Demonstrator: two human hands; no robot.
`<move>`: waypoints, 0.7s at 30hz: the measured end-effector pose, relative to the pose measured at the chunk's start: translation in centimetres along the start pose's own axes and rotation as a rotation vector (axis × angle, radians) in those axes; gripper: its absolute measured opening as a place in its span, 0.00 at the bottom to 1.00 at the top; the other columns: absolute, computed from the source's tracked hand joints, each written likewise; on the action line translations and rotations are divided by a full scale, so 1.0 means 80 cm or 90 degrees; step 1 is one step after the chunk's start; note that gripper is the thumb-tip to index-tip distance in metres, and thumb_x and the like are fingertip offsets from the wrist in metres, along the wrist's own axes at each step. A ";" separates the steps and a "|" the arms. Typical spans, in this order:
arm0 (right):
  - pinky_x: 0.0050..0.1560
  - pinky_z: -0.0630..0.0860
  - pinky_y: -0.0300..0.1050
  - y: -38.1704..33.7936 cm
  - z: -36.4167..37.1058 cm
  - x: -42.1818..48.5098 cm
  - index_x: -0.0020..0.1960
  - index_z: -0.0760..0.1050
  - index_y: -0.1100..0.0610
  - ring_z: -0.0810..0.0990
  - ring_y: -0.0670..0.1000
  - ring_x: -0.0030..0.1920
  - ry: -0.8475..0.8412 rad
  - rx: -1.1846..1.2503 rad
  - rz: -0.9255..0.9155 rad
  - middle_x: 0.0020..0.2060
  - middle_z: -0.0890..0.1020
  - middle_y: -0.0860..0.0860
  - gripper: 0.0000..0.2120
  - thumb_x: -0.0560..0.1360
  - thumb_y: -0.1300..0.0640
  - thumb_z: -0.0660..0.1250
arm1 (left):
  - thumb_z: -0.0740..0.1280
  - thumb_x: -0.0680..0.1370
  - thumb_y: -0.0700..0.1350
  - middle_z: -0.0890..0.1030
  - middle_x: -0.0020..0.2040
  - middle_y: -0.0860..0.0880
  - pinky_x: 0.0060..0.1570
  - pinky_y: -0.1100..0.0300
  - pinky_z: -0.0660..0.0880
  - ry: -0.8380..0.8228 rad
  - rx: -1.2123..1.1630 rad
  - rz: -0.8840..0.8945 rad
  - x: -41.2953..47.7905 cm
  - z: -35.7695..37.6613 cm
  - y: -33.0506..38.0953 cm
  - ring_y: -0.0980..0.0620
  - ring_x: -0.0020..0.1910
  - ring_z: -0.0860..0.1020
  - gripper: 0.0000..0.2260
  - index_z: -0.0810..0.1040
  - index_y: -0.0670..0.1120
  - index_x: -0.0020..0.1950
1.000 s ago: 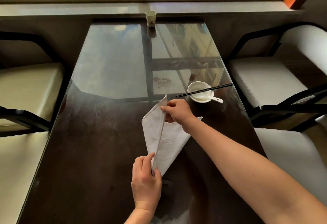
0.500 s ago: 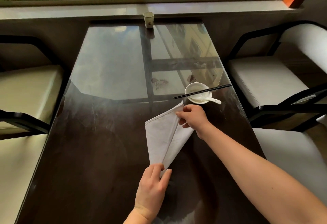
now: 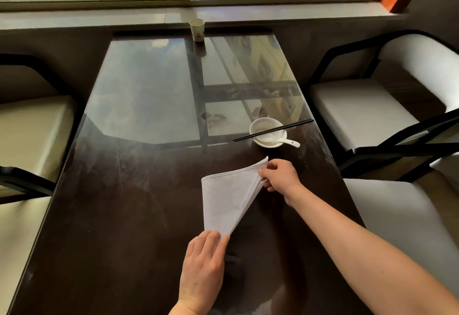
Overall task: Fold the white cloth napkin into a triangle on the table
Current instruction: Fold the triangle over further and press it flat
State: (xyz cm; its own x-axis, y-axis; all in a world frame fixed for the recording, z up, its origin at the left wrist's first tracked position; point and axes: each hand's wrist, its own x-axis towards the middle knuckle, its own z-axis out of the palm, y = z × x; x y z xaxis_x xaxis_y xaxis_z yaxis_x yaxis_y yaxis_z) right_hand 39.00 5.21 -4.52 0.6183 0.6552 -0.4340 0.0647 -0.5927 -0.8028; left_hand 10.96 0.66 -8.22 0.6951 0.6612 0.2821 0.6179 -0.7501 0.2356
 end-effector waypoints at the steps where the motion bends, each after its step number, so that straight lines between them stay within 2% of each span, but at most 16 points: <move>1: 0.34 0.78 0.43 0.002 -0.001 0.000 0.45 0.81 0.58 0.80 0.48 0.32 0.001 -0.003 0.002 0.36 0.84 0.54 0.02 0.75 0.60 0.70 | 0.72 0.70 0.33 0.82 0.49 0.43 0.49 0.47 0.81 0.000 -0.002 0.002 0.000 0.001 -0.001 0.40 0.50 0.82 0.15 0.84 0.41 0.56; 7: 0.34 0.78 0.44 0.008 0.000 0.003 0.42 0.81 0.57 0.79 0.48 0.32 0.010 -0.015 0.008 0.35 0.83 0.53 0.03 0.74 0.59 0.70 | 0.75 0.67 0.32 0.81 0.48 0.43 0.48 0.48 0.80 0.006 -0.016 -0.008 0.000 0.005 -0.004 0.41 0.49 0.81 0.17 0.84 0.41 0.55; 11: 0.43 0.82 0.54 0.010 -0.002 0.008 0.41 0.82 0.55 0.81 0.52 0.38 0.033 -0.083 -0.004 0.38 0.84 0.55 0.05 0.74 0.54 0.71 | 0.62 0.74 0.35 0.81 0.47 0.43 0.43 0.49 0.80 0.023 -0.023 -0.001 -0.003 0.009 -0.004 0.41 0.47 0.81 0.14 0.84 0.40 0.54; 14: 0.46 0.83 0.56 0.011 -0.004 0.010 0.39 0.81 0.52 0.81 0.54 0.42 0.047 -0.100 0.004 0.37 0.82 0.52 0.07 0.74 0.52 0.71 | 0.61 0.75 0.36 0.81 0.47 0.43 0.42 0.50 0.80 0.029 -0.020 0.006 -0.002 0.010 -0.006 0.41 0.47 0.81 0.14 0.84 0.40 0.54; 16: 0.46 0.83 0.57 0.012 -0.005 0.010 0.37 0.80 0.53 0.81 0.53 0.40 0.055 -0.110 0.018 0.35 0.82 0.51 0.09 0.74 0.51 0.71 | 0.61 0.75 0.35 0.81 0.46 0.42 0.42 0.50 0.80 0.030 -0.018 0.006 -0.001 0.009 -0.007 0.40 0.47 0.81 0.14 0.84 0.40 0.54; 19: 0.45 0.82 0.58 0.015 -0.006 0.009 0.36 0.78 0.59 0.79 0.54 0.37 0.074 -0.140 0.035 0.33 0.81 0.56 0.15 0.75 0.50 0.69 | 0.59 0.75 0.35 0.81 0.46 0.41 0.41 0.49 0.81 0.029 -0.012 0.006 0.002 0.005 -0.009 0.40 0.46 0.81 0.15 0.85 0.39 0.53; 21: 0.42 0.82 0.57 0.014 -0.006 0.008 0.33 0.75 0.57 0.78 0.55 0.35 0.082 -0.161 0.043 0.31 0.79 0.55 0.15 0.75 0.50 0.67 | 0.58 0.76 0.35 0.81 0.46 0.41 0.41 0.49 0.81 0.023 -0.011 -0.003 0.004 0.002 -0.011 0.39 0.46 0.81 0.15 0.85 0.39 0.52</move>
State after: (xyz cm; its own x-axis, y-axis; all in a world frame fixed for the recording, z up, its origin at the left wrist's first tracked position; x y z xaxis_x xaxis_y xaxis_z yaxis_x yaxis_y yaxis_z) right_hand 39.86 4.71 -5.49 0.7211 0.5555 -0.4141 0.2032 -0.7410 -0.6401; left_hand 10.71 1.51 -8.49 0.6785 0.6643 0.3135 0.6145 -0.7472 0.2532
